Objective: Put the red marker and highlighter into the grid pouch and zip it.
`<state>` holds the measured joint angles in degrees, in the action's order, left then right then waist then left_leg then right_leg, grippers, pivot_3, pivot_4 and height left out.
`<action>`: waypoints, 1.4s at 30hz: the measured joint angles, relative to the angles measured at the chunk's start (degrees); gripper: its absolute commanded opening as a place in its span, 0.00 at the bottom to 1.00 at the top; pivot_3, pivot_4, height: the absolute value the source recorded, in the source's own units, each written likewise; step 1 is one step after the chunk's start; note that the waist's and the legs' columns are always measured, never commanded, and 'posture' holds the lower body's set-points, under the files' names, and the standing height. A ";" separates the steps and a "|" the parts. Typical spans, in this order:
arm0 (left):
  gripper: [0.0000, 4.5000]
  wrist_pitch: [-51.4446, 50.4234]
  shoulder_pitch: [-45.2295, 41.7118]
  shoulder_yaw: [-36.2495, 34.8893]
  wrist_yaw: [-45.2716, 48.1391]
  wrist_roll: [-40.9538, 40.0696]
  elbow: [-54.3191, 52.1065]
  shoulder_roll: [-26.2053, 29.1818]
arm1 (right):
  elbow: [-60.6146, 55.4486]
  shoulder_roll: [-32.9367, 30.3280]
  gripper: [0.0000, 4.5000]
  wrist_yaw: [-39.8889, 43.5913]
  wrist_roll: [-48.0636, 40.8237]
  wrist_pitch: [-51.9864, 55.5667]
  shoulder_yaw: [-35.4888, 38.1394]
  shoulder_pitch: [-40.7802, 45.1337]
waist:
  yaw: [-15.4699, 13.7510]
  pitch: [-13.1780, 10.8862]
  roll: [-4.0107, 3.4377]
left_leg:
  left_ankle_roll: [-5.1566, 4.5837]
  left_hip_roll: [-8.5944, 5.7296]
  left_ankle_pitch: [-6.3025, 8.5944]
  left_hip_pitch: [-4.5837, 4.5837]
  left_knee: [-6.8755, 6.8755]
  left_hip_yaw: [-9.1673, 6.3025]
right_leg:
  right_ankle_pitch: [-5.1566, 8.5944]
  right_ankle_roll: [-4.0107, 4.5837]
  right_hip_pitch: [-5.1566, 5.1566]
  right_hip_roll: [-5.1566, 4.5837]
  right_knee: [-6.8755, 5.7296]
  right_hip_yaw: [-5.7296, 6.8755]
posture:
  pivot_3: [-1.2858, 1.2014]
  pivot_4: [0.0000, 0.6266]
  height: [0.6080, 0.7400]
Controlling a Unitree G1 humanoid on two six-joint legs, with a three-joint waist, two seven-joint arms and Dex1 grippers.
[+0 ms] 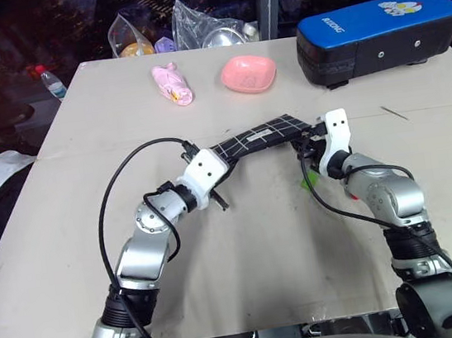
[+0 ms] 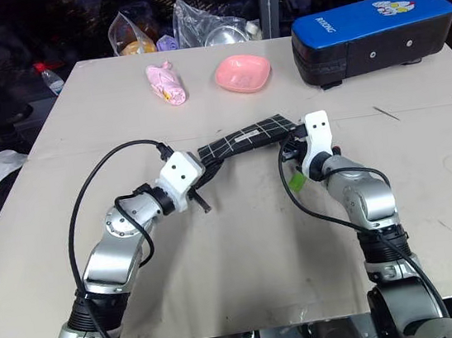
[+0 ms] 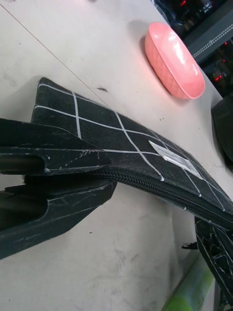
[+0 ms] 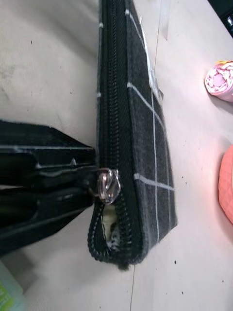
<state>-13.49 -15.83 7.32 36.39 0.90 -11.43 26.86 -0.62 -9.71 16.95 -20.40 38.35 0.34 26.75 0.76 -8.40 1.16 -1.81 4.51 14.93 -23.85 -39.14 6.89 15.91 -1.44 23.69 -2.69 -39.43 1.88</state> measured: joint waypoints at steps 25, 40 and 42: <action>0.59 60.87 -5.56 0.11 -6.28 9.27 41.20 5.23 | 0.11 -2.49 0.00 4.61 0.12 -0.80 0.67 1.24 | -0.33 -0.07 -0.14 | -0.17 -0.09 0.10 -0.04 0.07 0.14 | -0.01 0.00 0.07 -0.20 0.02 0.08 | 0.52 0.24 0.83; 0.01 68.84 -18.95 2.33 -8.27 11.39 58.55 0.20 | -0.82 -2.99 0.00 5.27 -0.05 -0.10 0.56 1.29 | 0.07 -0.07 -0.14 | -0.02 -0.06 0.01 -0.05 0.08 0.45 | 0.00 -0.01 0.11 -0.07 0.02 0.10 | 0.52 0.24 0.83; 0.01 68.94 -19.01 2.55 -8.02 11.39 59.38 -0.42 | -1.21 -3.02 0.00 5.27 -0.01 -0.10 0.36 1.29 | 0.04 -0.07 -0.14 | -0.02 -0.06 0.01 -0.05 0.07 0.46 | 0.00 -0.01 0.11 -0.08 0.02 0.10 | 0.52 0.24 0.83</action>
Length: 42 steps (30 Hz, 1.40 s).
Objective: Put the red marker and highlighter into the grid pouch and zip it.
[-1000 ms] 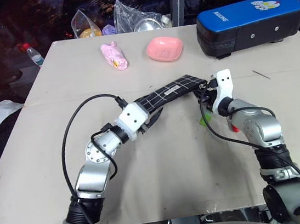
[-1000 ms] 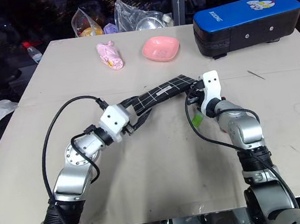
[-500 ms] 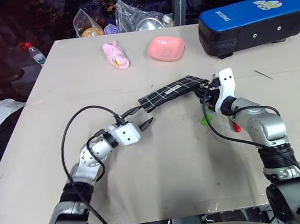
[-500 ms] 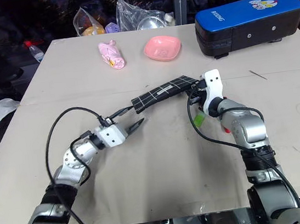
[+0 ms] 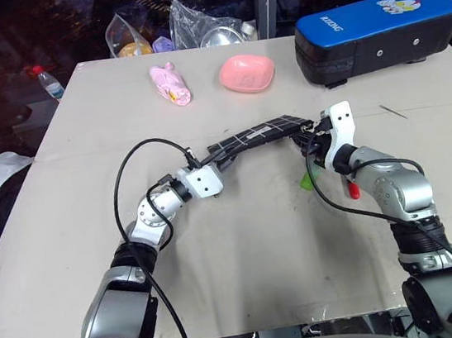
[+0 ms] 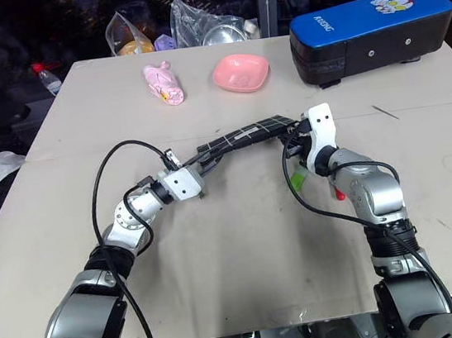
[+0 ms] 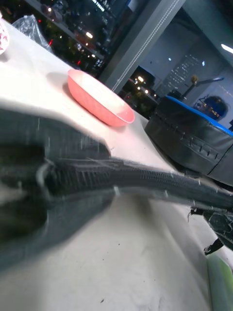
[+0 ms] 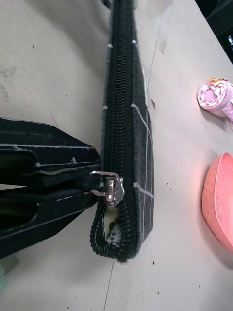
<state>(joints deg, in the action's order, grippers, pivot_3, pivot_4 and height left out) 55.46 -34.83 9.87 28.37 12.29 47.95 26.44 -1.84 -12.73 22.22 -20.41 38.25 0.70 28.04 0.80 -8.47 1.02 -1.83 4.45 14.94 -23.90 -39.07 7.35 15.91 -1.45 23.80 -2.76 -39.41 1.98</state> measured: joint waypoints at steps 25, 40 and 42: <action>0.01 0.13 -0.58 1.95 -1.18 2.16 -0.38 -0.80 | -0.64 -8.51 0.00 11.68 15.16 -8.52 -15.85 5.24 | -0.24 0.00 0.00 | 0.00 -0.04 0.00 0.00 -0.05 0.01 | 0.00 0.00 -0.01 -0.02 0.00 0.00 | 0.52 0.24 0.83; 0.01 -0.01 -0.41 3.21 -1.33 3.31 -2.34 -0.94 | 2.28 -8.33 0.00 20.90 18.21 -12.01 -22.02 9.17 | -0.10 0.00 0.00 | 0.01 -0.02 -0.01 0.00 -0.05 0.02 | 0.00 0.00 0.00 -0.01 -0.01 0.01 | 0.52 0.24 0.83; 0.01 -0.06 -0.39 3.25 -1.37 3.35 -2.39 -0.99 | 2.90 -7.93 0.00 22.38 19.07 -12.43 -23.71 10.05 | -0.09 0.00 0.00 | 0.01 -0.02 0.00 0.00 -0.06 0.03 | 0.00 0.00 0.00 -0.01 -0.01 0.01 | 0.52 0.24 0.83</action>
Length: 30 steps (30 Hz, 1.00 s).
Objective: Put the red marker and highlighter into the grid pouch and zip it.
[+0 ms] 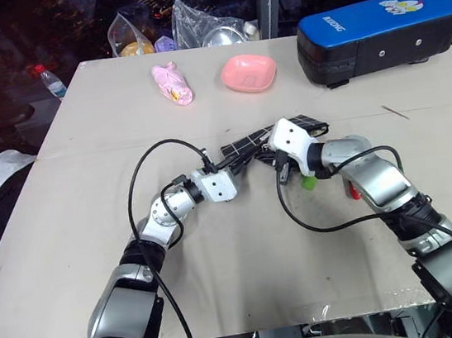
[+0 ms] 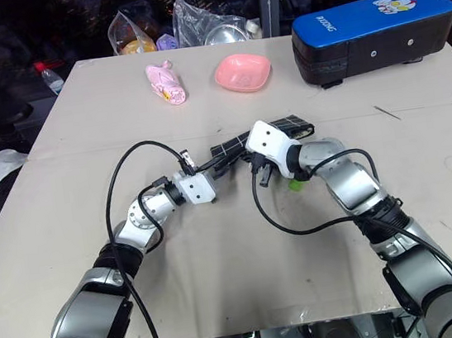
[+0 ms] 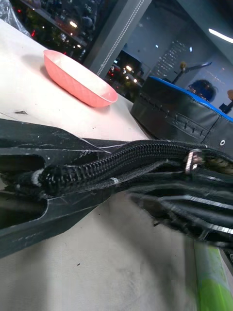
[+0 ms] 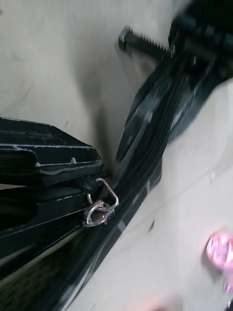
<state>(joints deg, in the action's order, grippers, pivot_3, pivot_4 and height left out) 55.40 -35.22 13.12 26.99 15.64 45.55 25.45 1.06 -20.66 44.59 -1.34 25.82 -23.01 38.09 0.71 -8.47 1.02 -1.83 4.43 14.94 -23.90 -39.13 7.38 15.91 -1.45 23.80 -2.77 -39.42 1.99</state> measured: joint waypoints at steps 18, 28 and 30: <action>0.00 -4.46 1.85 0.34 -1.50 -0.98 -3.83 -2.10 | -9.11 0.24 0.65 3.18 -1.46 9.82 2.14 -3.62 | -0.42 0.00 0.01 | 0.00 -0.02 0.00 -0.08 -0.07 -0.05 | 0.00 0.00 0.00 -0.05 0.02 0.04 | 0.52 0.24 0.83; 0.00 -18.80 6.52 -1.47 -0.84 -4.66 -16.96 -3.17 | -28.11 -6.04 0.86 -6.76 -9.36 24.23 26.79 -16.60 | -0.01 -0.01 0.02 | 0.00 0.00 0.00 -0.04 -0.04 -0.50 | 0.00 0.00 -0.01 0.03 -0.07 0.06 | 0.52 0.24 0.83; 0.00 -22.16 7.90 -1.51 -1.12 -4.66 -20.18 -3.85 | -29.31 -6.79 0.86 -10.71 -7.70 24.93 28.10 -20.29 | -0.09 -0.01 0.02 | 0.00 -0.01 0.00 -0.04 -0.03 -0.49 | 0.01 -0.01 -0.01 0.02 -0.06 0.06 | 0.52 0.24 0.83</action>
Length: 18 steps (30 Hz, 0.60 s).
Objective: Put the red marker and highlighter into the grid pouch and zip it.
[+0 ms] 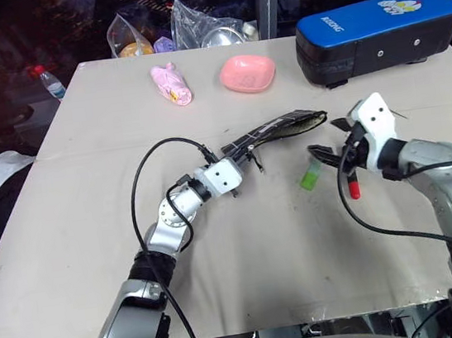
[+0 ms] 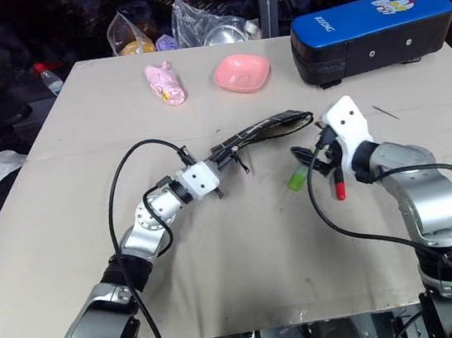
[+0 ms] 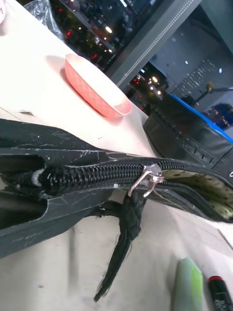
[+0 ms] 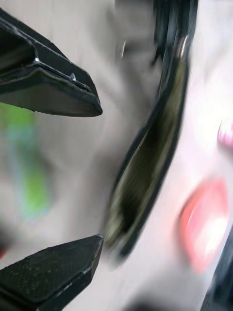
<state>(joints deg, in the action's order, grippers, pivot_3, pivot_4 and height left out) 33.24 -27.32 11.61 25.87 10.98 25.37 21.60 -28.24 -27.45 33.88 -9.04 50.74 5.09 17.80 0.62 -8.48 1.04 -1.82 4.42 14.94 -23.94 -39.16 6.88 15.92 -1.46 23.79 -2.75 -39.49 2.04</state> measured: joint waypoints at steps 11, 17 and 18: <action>0.00 -9.37 3.25 -0.51 -1.31 0.07 -8.72 -1.11 | -3.30 9.46 0.81 -15.71 2.17 8.20 0.69 -13.12 | -0.15 0.01 0.01 | 0.01 -0.03 -0.01 0.03 0.01 -0.02 | 0.02 -0.03 -0.02 -0.01 -0.03 -0.06 | 0.52 0.24 0.83; 0.00 -11.50 3.52 -0.68 -1.92 0.07 -9.18 -1.46 | -6.18 12.40 0.25 -21.26 2.06 12.15 3.15 -13.63 | -0.21 0.02 -0.02 | -0.01 -0.14 0.00 0.06 -0.02 -0.09 | 0.02 -0.04 -0.10 -0.04 -0.02 -0.11 | 0.52 0.24 0.83; 0.00 -11.54 3.52 -0.68 -1.94 0.07 -9.18 -1.50 | -6.06 12.27 0.22 -21.52 2.08 12.22 3.70 -13.35 | -0.21 0.02 -0.01 | -0.01 -0.15 0.00 0.06 -0.02 -0.09 | 0.02 -0.04 -0.10 -0.04 -0.02 -0.12 | 0.52 0.24 0.83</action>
<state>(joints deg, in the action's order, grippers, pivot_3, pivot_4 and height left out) 21.70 -23.80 10.94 23.93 11.05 16.19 20.10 -34.30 -15.18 12.37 -6.96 62.96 8.80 4.45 0.41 -8.46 1.03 -1.83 4.27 14.94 -23.88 -39.18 6.80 15.94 -1.50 23.69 -2.79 -39.51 1.93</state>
